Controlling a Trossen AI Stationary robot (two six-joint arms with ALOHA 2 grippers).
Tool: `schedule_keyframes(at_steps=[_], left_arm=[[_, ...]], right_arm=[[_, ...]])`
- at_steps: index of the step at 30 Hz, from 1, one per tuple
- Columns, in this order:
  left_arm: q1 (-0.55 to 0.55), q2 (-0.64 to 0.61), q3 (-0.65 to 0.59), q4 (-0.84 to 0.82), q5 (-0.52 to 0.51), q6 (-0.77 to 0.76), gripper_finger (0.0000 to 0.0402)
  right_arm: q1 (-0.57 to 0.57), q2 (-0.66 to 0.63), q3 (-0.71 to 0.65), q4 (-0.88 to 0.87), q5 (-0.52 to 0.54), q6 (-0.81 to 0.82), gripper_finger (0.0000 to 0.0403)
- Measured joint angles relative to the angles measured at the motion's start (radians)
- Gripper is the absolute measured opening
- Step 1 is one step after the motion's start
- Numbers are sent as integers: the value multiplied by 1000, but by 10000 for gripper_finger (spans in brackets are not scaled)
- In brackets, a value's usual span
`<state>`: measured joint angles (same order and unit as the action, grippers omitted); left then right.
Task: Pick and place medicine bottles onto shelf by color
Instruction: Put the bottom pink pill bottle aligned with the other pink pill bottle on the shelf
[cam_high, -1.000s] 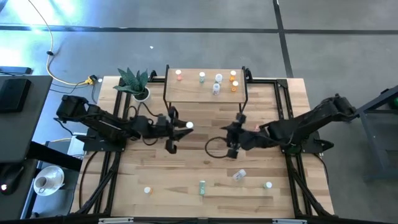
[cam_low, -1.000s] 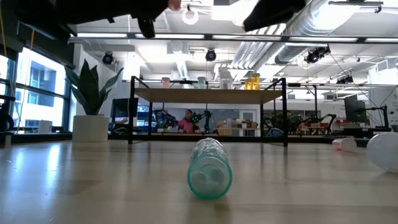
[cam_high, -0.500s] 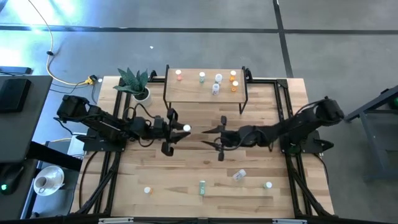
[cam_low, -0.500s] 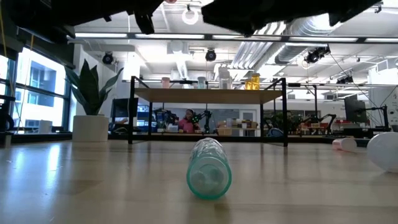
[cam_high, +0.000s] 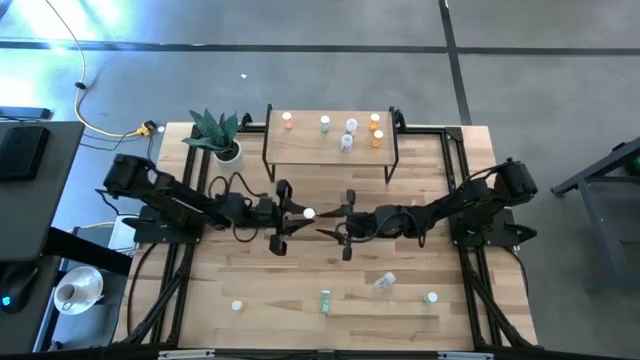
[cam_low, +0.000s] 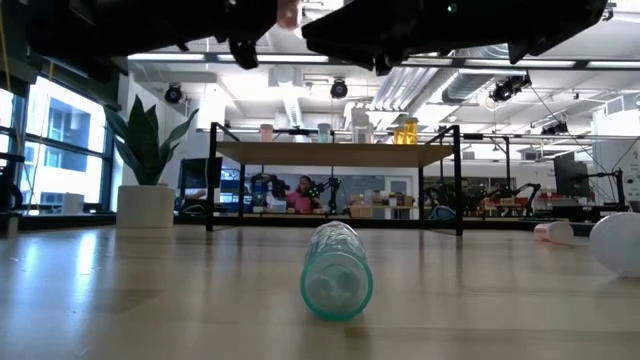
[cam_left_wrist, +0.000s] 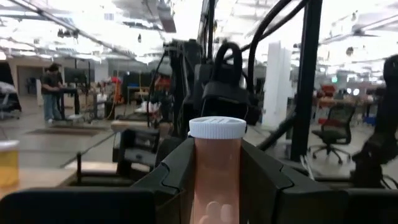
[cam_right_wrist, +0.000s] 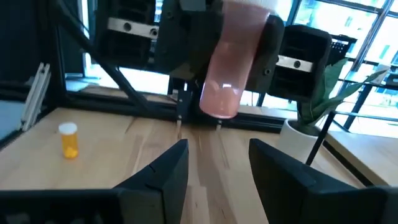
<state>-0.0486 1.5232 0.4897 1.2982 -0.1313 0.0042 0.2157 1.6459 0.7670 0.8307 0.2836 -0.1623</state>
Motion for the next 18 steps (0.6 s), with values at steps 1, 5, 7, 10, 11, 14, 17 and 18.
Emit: schedule_keyframes(at_steps=[1, 5, 7, 10, 11, 14, 17, 18], left_arm=[[0, 19, 12, 15, 0, 0, 91], [0, 85, 55, 30, 11, 9, 91], [0, 103, 64, 38, 15, 15, 91], [0, 128, 86, 44, 18, 15, 91], [0, 137, 91, 43, 18, 15, 91], [0, 152, 96, 42, 18, 17, 91], [0, 155, 96, 40, 18, 19, 91], [0, 155, 96, 41, 18, 19, 91]], right_arm=[[0, 0, 0, 2, 0, 3, 161], [0, 0, 0, -9, 0, 5, 161], [0, 0, 0, -12, -6, 9, 161], [1, 0, 0, -15, -7, 40, 161], [1, 0, 0, -12, -7, 50, 161], [1, 0, 0, -10, -8, 53, 161], [3, 0, 0, -4, -28, 54, 161], [3, 0, 0, -2, -37, 58, 161]])
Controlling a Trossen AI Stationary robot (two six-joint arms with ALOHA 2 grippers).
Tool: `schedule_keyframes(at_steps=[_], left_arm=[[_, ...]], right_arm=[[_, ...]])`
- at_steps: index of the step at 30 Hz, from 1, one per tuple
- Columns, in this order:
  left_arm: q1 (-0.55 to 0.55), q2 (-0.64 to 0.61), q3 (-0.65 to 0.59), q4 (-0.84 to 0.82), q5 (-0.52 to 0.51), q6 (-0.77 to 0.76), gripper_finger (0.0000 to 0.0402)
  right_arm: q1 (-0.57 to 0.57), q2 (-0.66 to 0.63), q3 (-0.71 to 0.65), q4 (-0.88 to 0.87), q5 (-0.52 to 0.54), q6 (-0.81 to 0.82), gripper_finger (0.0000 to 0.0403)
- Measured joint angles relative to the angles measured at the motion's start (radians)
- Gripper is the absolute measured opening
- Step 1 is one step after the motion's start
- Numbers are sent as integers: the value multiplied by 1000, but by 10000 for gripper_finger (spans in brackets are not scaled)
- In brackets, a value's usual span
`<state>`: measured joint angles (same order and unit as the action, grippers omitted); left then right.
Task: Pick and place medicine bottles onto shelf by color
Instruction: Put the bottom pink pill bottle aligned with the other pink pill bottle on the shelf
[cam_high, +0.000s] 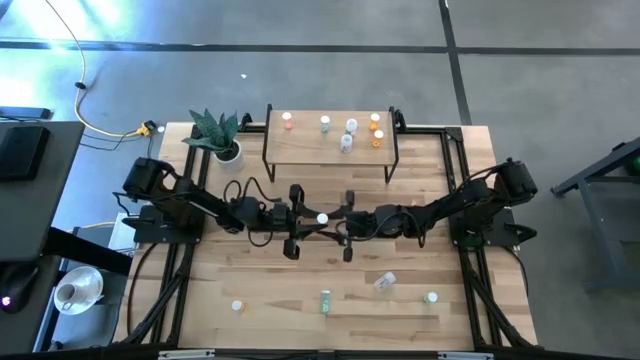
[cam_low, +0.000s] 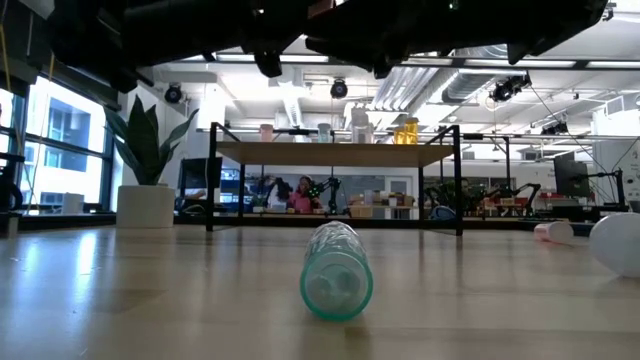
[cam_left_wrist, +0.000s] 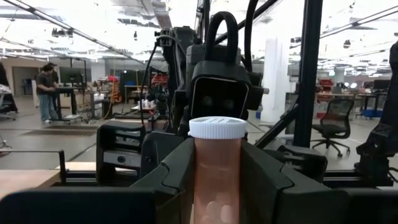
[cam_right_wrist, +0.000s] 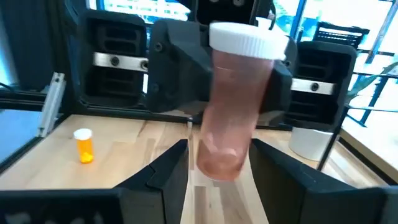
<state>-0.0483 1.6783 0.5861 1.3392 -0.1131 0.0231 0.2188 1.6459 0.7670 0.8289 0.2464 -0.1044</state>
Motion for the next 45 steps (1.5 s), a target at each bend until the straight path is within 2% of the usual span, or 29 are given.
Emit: schedule_keyframes(at_steps=[7, 19, 31, 38, 45], left_arm=[[0, 0, 0, -2, 0, 8, 91], [0, 0, 0, -5, -3, 11, 91], [0, -2, 2, -32, -3, 6, 93], [0, -1, 2, -85, -13, -7, 132], [1, -2, 2, -120, -89, -27, 172]], right_arm=[[0, 0, 0, 10, -9, 18, 156], [0, 0, 0, 8, -1, 30, 85], [0, 0, -1, 0, -1, 44, 88], [0, 2, -2, -3, 14, 36, 88], [-1, 1, -2, -18, 39, 34, 88]])
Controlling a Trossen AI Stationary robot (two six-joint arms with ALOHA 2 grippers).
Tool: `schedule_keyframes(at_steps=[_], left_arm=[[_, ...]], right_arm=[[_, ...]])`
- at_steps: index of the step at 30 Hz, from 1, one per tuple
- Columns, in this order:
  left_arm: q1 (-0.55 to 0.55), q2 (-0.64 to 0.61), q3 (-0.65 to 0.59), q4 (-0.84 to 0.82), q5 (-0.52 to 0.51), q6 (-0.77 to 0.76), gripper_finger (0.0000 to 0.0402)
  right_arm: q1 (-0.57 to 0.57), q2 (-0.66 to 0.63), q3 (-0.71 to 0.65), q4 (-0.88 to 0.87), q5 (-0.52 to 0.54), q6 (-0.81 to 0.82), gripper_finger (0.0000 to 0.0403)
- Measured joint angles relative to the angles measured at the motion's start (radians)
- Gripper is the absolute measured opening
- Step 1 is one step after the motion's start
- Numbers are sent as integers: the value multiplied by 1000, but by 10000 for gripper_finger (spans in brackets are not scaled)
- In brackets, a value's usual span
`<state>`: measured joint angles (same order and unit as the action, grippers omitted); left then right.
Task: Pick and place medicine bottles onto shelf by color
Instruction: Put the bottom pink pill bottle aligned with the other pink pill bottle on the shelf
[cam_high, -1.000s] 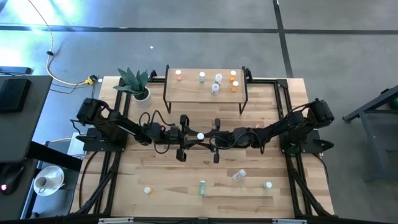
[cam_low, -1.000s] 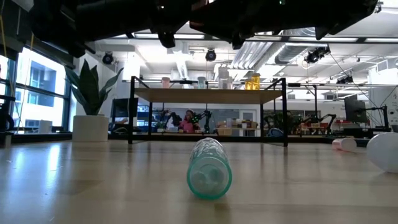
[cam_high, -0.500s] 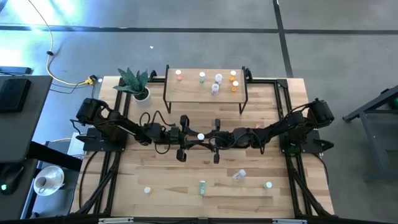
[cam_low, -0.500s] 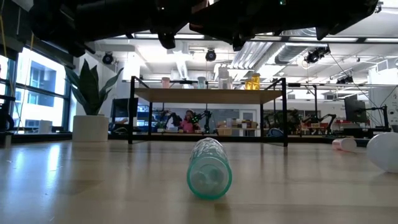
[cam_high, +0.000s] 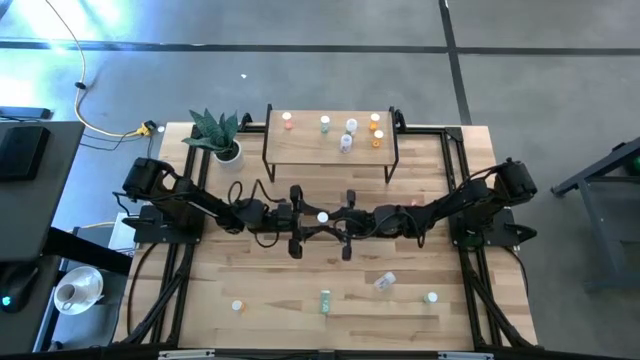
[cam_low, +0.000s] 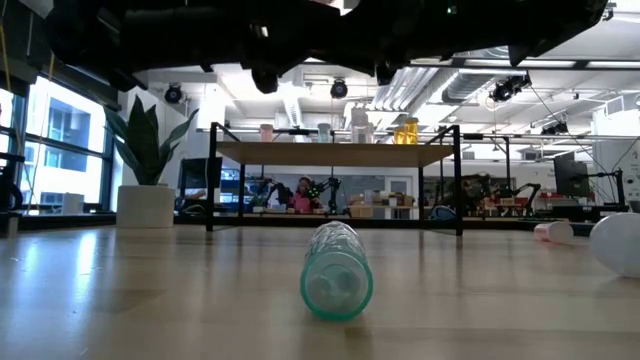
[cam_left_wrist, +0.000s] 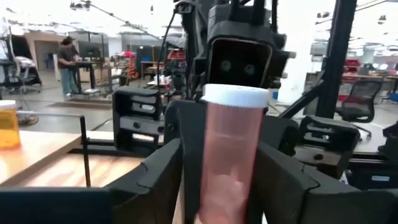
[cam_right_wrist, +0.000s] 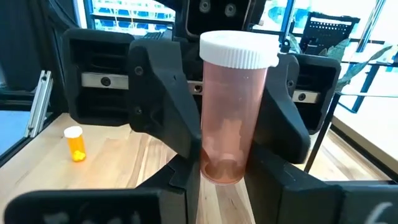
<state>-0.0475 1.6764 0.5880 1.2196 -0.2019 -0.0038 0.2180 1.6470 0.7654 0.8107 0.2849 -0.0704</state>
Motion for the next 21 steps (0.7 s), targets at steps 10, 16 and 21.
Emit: schedule_keyframes(at_steps=[10, 16, 21], left_arm=[[0, 0, 0, -5, -13, 4, 154], [0, 0, -1, -4, -17, 11, 123], [0, 0, -1, -4, -16, 11, 112]], right_arm=[[0, 0, 0, -11, 0, 2, 87], [0, 0, 0, -14, 1, 26, 87], [-1, -1, 0, -17, -1, 51, 87]])
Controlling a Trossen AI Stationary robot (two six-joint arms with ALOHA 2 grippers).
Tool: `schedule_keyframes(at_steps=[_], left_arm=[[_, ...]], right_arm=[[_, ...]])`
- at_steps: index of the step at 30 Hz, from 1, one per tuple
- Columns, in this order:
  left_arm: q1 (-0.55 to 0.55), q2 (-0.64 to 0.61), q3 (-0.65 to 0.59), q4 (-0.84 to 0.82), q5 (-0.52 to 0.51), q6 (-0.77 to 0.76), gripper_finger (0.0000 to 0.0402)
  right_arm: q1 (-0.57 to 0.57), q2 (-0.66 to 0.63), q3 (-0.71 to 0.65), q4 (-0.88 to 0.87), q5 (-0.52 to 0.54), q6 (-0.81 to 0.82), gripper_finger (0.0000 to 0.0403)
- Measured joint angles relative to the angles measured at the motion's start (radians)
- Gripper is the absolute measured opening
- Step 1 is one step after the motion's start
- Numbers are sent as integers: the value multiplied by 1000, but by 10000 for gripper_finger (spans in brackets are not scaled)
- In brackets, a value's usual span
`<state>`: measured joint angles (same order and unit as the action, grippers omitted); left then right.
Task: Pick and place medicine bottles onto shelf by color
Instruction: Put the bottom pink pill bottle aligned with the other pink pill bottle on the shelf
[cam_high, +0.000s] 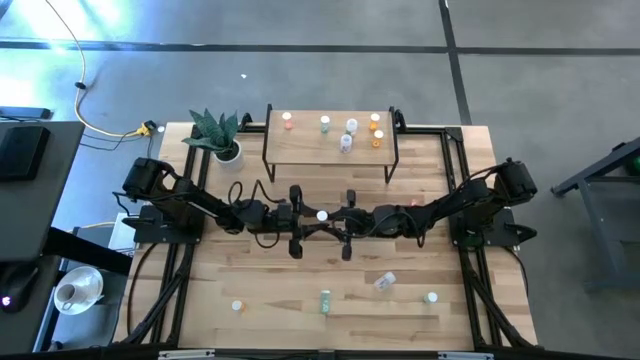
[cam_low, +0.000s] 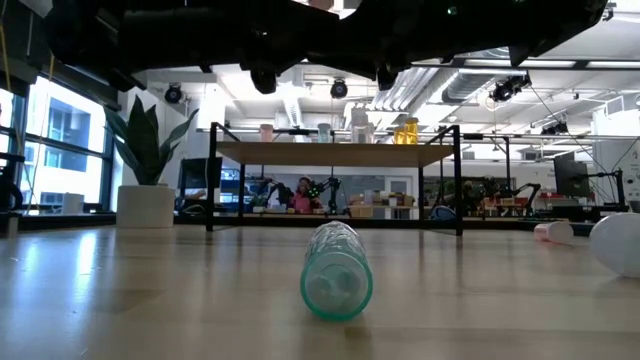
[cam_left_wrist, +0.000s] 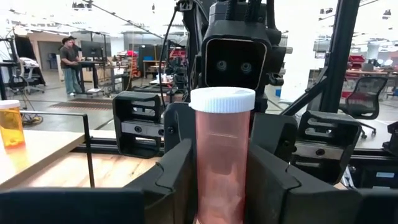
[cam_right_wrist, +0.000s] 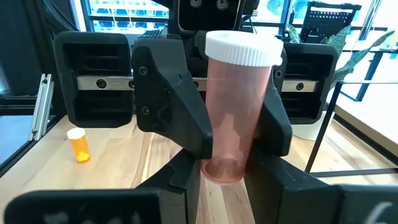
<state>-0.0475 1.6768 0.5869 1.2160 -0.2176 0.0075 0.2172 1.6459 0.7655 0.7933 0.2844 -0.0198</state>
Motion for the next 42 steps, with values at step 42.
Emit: schedule_keyframes(at_steps=[42], left_arm=[[-8, -346, -170, -153, -139, 31, 90]], right_arm=[[-6, -20, 4, -16, 100, 2, 172]])
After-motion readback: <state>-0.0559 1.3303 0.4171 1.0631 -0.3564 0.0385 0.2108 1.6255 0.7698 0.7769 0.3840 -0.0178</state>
